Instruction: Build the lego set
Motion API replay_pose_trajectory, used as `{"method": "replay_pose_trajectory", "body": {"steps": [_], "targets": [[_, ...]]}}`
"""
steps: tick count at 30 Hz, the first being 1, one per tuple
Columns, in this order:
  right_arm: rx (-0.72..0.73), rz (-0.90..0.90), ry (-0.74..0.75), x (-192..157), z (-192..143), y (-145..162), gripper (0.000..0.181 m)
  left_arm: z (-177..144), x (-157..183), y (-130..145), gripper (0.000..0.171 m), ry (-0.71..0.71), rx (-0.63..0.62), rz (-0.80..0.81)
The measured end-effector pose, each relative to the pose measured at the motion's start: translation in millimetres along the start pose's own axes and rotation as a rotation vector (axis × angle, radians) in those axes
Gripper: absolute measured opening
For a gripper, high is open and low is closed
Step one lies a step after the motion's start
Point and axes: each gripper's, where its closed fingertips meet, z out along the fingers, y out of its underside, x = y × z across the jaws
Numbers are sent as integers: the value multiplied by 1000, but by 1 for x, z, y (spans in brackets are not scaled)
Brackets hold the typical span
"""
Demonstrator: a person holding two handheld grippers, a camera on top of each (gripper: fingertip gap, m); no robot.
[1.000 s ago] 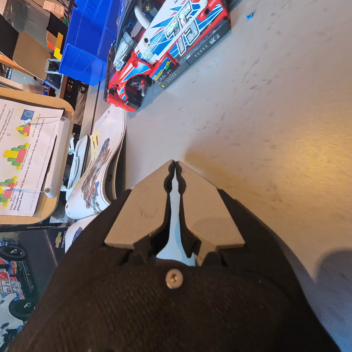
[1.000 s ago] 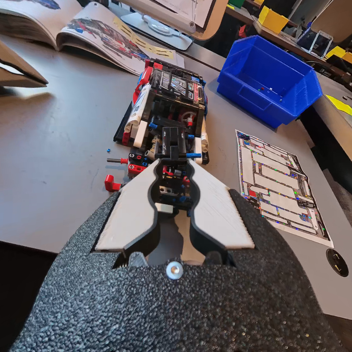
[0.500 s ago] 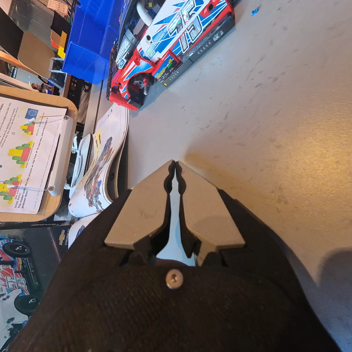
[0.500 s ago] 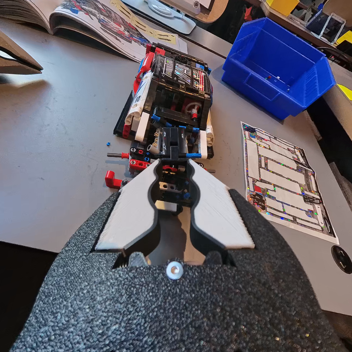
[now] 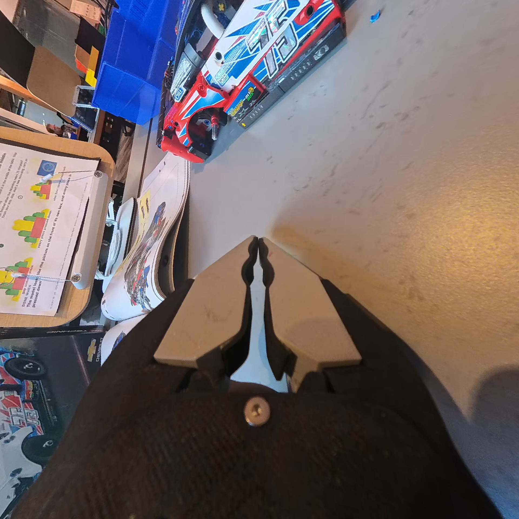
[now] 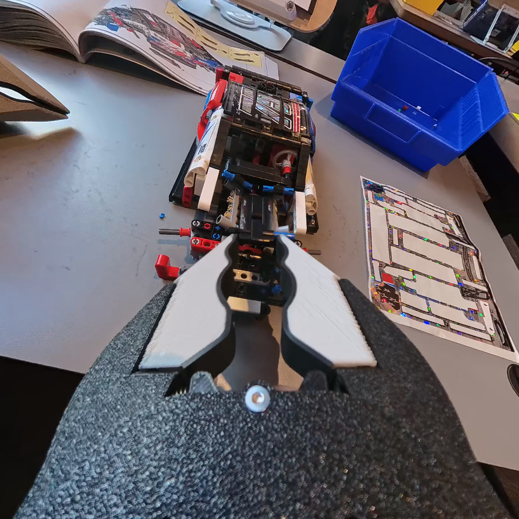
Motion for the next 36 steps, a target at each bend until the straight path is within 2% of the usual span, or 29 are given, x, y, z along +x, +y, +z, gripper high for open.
{"method": "replay_pose_trajectory", "body": {"steps": [4, 10, 15, 17, 21, 25, 29, 32, 36], "targets": [[32, 39, -18, 2, -4, -4, 36, 0, 0, 0, 0, 4, -3, -9], [110, 196, -49, 15, -12, -15, 36, 1, -1, 2, 0, 26, -10, -43], [52, 267, -53, 34, 0, -18, 36, 5, -5, 3, 0, 71, -27, -126], [26, 235, -64, 35, 6, -22, 35, 5, -7, -2, 15, 96, -4, -185], [-13, 124, -97, 26, 17, -27, 27, 0, -13, -37, 26, 214, 79, -359], [-45, 118, -152, 18, 23, -26, 29, 1, -30, -94, 33, 253, 192, -361], [-100, 70, -161, 22, 29, -20, 28, 14, -30, -144, 34, 335, 262, -369], [-99, 16, -200, 24, 29, -22, 24, 26, -24, -167, 34, 382, 274, -370], [-94, -145, -261, 21, 31, -28, 25, 40, -14, -181, 34, 389, 252, -319]]}}
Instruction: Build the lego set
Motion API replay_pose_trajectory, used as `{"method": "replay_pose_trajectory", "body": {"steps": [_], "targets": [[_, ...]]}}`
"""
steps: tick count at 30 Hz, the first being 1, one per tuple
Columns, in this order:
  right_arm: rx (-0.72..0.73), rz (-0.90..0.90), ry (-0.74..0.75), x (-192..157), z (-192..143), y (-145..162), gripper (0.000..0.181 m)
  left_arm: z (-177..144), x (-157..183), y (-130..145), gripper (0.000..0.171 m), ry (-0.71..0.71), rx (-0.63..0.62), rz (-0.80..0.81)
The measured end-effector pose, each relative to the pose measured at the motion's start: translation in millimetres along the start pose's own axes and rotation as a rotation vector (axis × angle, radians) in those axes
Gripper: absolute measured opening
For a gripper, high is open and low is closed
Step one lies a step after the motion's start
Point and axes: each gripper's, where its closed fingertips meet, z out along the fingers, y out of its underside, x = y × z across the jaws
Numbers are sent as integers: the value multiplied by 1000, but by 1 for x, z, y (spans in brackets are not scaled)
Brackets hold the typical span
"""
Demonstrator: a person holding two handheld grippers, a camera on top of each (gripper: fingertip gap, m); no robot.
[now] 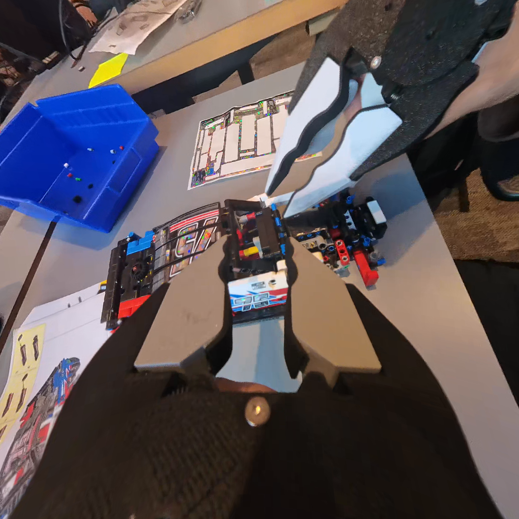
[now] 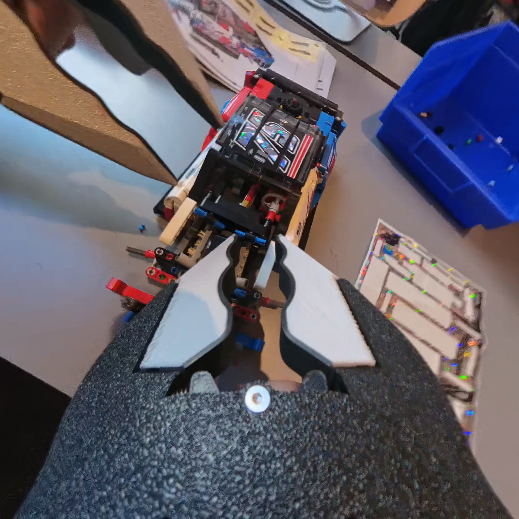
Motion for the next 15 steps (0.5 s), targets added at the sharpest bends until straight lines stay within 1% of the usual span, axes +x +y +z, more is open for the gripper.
{"method": "replay_pose_trajectory", "body": {"steps": [4, 7, 10, 15], "targets": [[-57, -288, 45, 3, 4, 0, 28, 14, 5, 8, 35, 6, -53, 33], [-71, -426, 48, 3, 6, 0, 27, 19, 9, 13, 35, 25, -70, 24], [-67, -519, 57, 2, 5, 0, 25, 23, 8, 17, 35, 27, -85, 27], [-28, -598, 67, -3, 4, -2, 15, 29, 11, 22, 35, 42, -105, 19]]}}
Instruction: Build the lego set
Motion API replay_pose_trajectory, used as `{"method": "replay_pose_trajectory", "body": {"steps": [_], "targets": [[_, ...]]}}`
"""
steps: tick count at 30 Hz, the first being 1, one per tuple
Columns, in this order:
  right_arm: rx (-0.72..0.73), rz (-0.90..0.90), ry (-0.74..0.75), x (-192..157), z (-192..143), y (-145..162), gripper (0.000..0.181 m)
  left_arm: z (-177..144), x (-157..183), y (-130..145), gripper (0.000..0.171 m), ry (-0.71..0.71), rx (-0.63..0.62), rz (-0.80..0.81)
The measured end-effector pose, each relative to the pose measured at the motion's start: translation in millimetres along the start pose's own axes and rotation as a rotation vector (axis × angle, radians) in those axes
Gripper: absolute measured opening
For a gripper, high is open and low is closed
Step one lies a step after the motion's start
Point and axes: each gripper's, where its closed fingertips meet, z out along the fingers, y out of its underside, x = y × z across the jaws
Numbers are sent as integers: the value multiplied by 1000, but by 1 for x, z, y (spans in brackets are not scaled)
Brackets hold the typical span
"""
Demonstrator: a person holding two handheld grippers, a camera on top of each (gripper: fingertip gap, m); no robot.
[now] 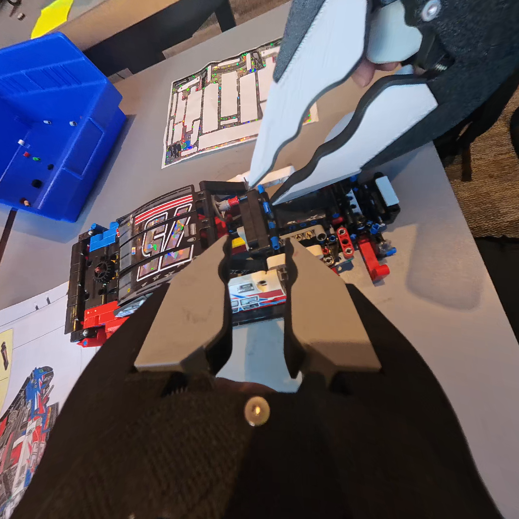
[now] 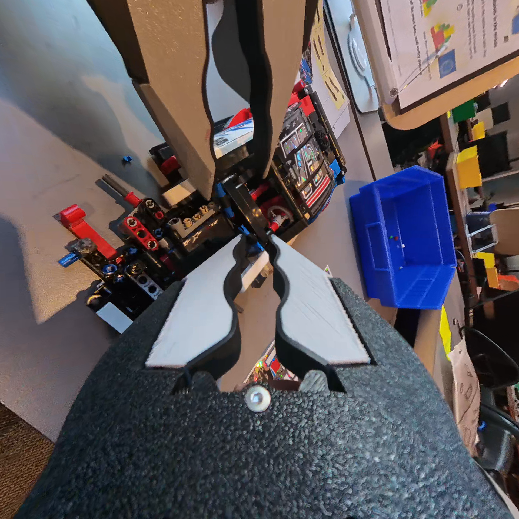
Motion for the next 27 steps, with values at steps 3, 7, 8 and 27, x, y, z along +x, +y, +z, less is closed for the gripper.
{"method": "replay_pose_trajectory", "body": {"steps": [3, 7, 8, 27], "targets": [[17, 42, -1, 0, 0, 0, 15, 3, 1, 3, 33, -2, -9, 4], [35, 270, -14, 7, -3, 6, 0, 3, 3, 2, 30, -4, -6, 10], [28, 358, -36, 6, -4, 8, 3, 3, 3, 2, 30, -2, -5, 9], [-44, 720, 98, -4, -1, 6, 15, 5, 6, 4, 27, 104, 20, -28]]}}
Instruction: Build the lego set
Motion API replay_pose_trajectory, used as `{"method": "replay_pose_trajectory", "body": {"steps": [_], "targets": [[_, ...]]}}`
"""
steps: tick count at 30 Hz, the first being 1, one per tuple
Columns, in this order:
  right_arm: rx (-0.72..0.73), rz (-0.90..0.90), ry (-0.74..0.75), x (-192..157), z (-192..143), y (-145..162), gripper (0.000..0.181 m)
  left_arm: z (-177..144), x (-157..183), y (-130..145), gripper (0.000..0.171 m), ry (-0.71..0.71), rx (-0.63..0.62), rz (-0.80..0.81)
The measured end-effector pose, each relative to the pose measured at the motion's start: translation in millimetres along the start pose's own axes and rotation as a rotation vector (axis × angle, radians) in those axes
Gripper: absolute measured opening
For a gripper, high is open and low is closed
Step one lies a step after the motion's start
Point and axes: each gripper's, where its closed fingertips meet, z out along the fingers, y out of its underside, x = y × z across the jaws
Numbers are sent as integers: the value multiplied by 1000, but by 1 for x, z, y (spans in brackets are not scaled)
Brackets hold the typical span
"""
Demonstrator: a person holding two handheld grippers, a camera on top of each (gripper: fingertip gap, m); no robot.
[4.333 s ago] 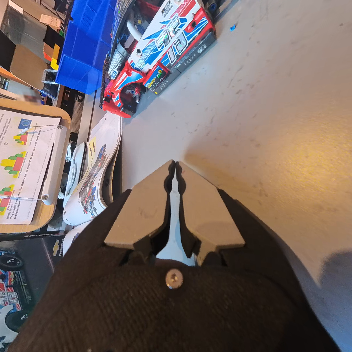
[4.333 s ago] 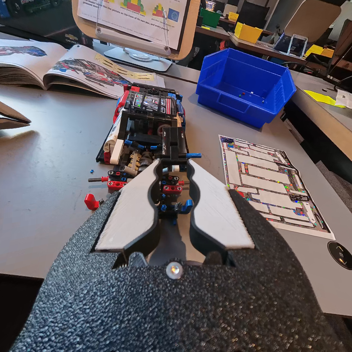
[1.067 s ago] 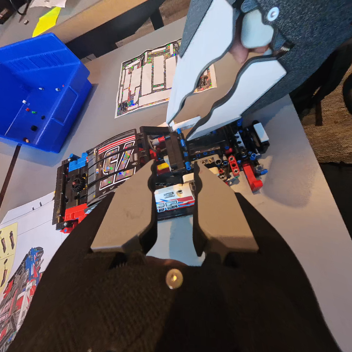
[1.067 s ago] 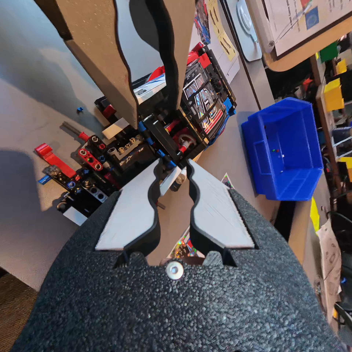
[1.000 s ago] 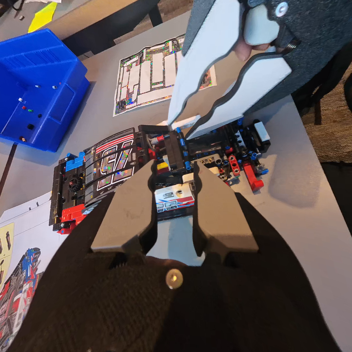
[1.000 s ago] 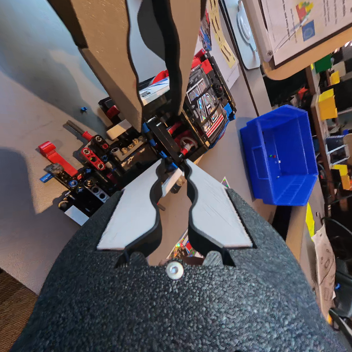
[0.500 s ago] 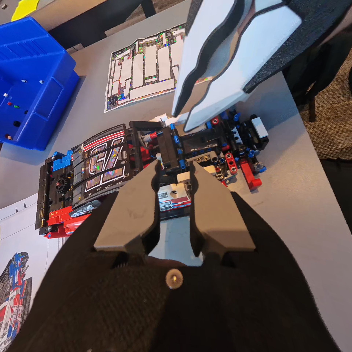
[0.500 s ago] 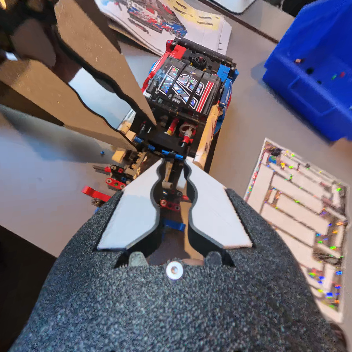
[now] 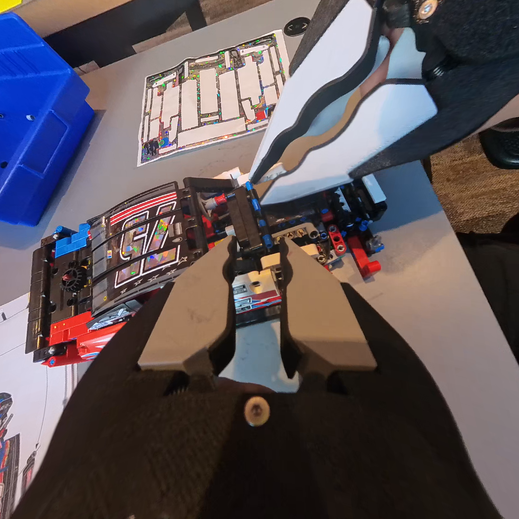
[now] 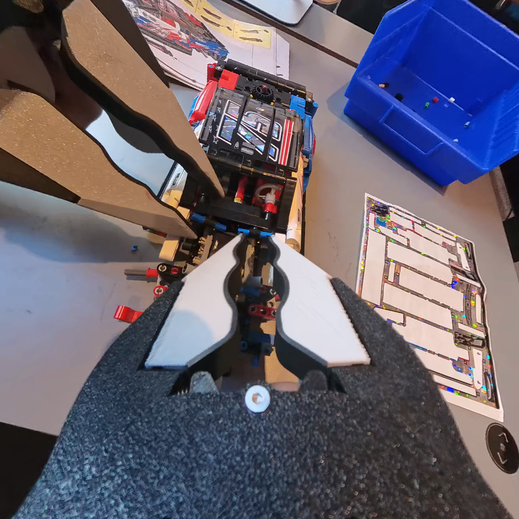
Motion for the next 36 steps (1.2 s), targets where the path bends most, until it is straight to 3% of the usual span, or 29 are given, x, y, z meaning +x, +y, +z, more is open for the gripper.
{"method": "replay_pose_trajectory", "body": {"steps": [8, 22, 36], "targets": [[8, -50, 23, -4, 1, -2, 16, 0, 0, 0, 28, 7, 15, -3], [4, 12, 44, -3, 4, -1, 17, 0, 3, 0, 36, 6, 45, -18], [57, 349, -134, -5, 1, -3, 20, 0, 3, 0, 35, -3, 52, -11]]}}
